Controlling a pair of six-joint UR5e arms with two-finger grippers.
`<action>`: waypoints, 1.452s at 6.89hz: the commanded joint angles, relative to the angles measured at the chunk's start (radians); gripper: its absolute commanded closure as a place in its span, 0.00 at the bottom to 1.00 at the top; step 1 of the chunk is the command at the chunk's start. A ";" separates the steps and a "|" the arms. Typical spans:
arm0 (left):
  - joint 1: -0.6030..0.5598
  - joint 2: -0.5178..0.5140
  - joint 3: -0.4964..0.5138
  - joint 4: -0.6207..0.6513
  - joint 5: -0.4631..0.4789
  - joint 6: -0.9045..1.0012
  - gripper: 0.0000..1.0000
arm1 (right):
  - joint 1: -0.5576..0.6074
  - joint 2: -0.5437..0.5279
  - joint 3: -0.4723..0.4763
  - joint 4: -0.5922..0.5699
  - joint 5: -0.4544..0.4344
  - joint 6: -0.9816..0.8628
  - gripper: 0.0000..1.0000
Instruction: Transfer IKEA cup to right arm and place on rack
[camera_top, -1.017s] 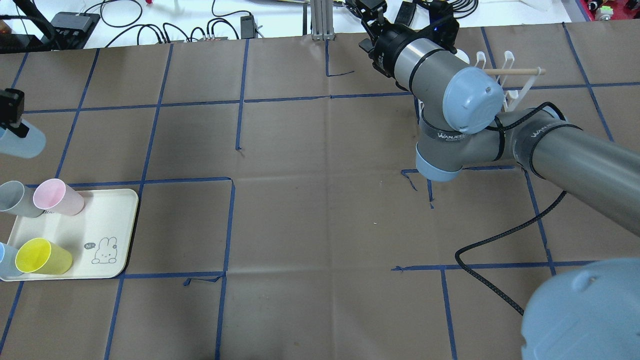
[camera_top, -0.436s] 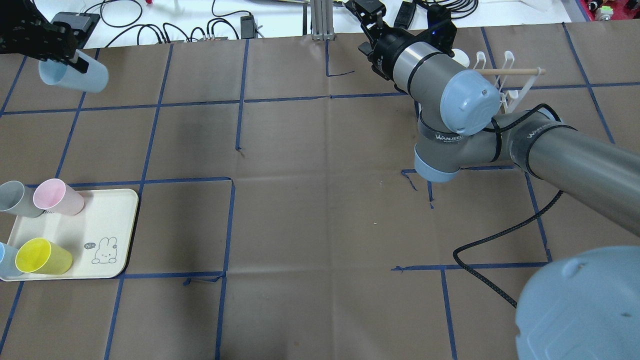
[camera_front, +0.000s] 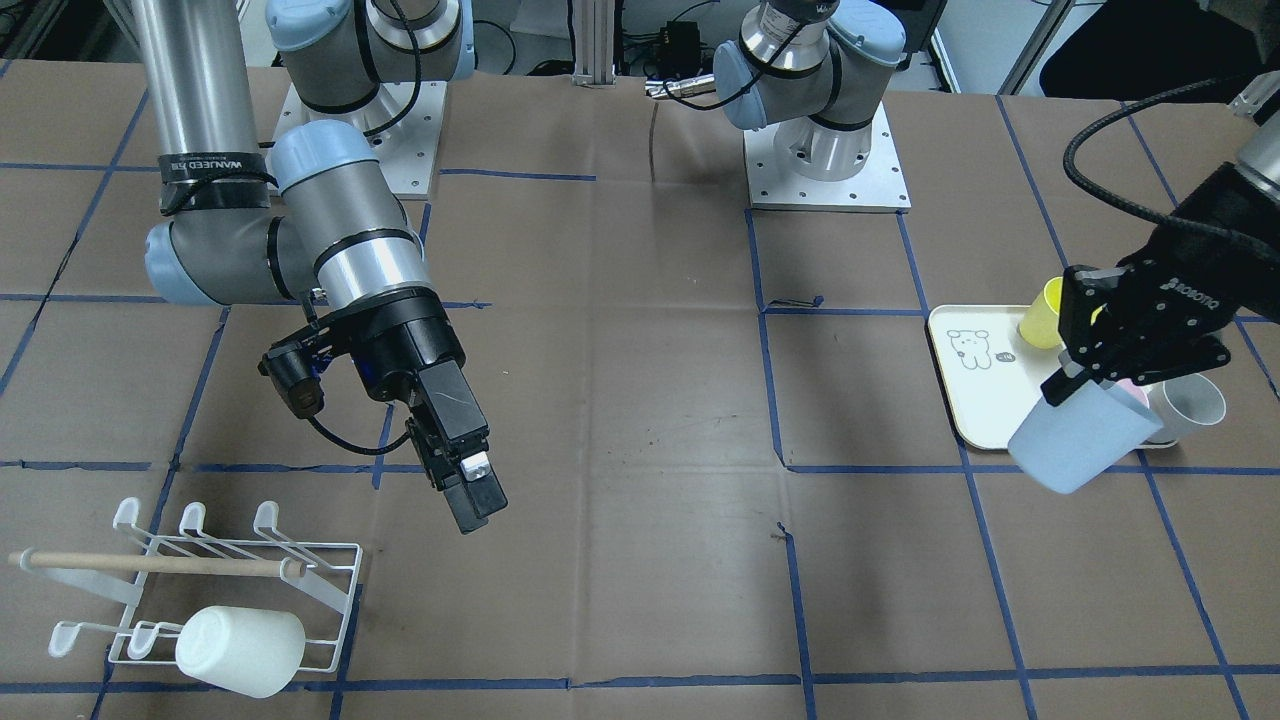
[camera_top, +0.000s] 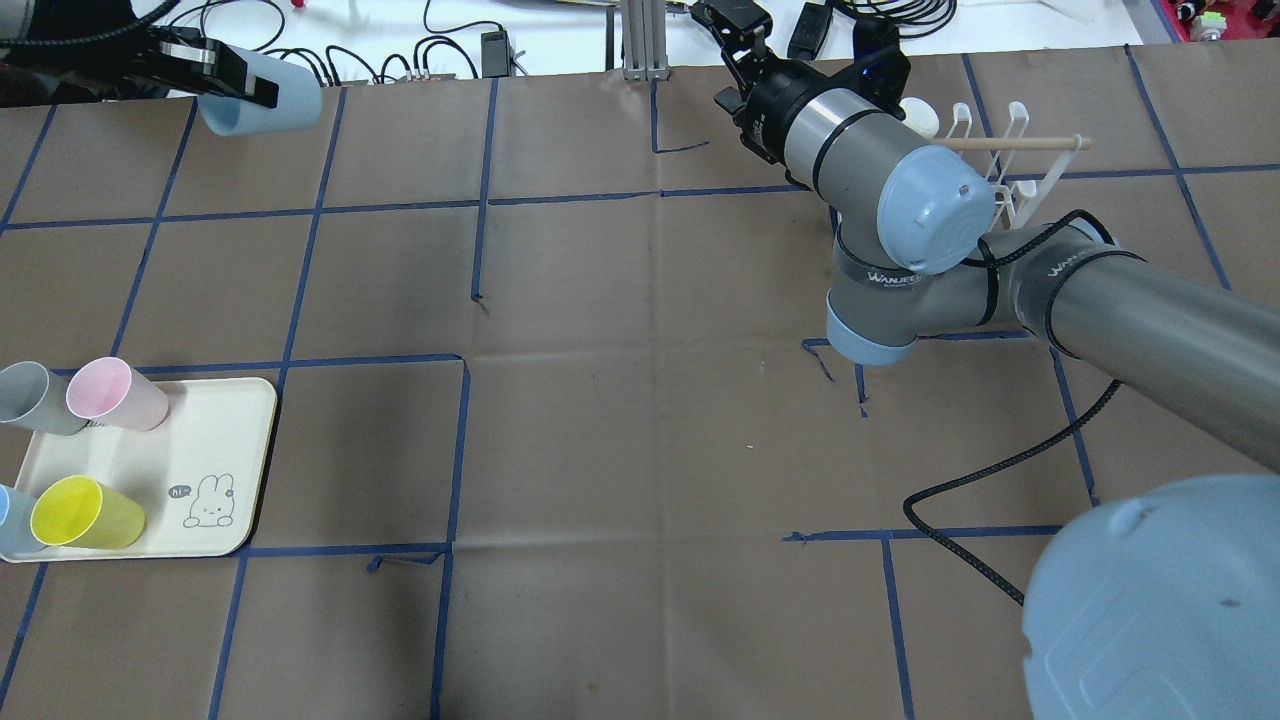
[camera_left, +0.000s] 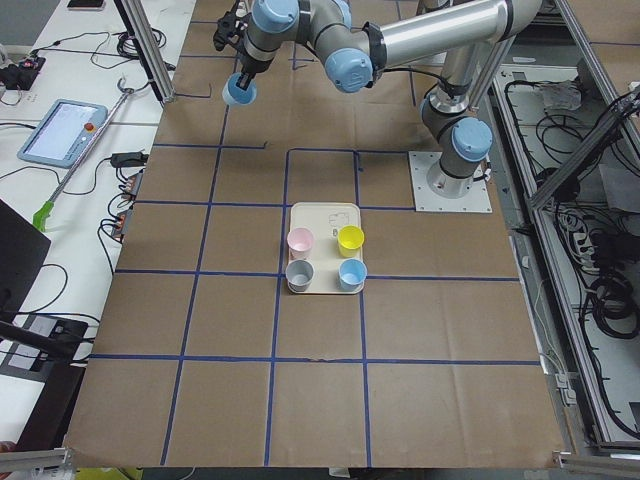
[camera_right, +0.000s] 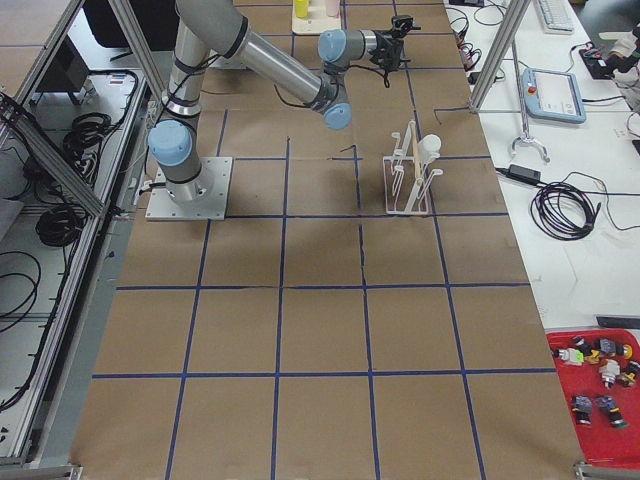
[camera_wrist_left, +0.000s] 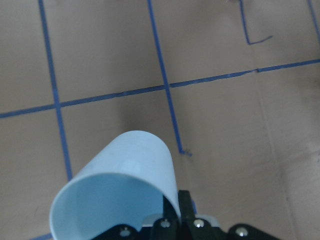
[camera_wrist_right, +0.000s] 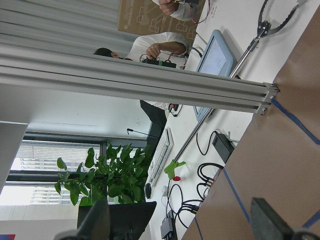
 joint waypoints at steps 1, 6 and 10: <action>-0.001 0.025 -0.194 0.293 -0.212 0.010 1.00 | -0.003 -0.069 0.081 -0.002 0.000 0.152 0.00; -0.163 -0.003 -0.303 0.532 -0.351 0.007 1.00 | -0.045 -0.237 0.285 0.002 -0.012 0.159 0.00; -0.229 -0.194 -0.371 1.174 -0.436 -0.348 0.99 | -0.042 -0.232 0.266 -0.001 0.072 0.165 0.00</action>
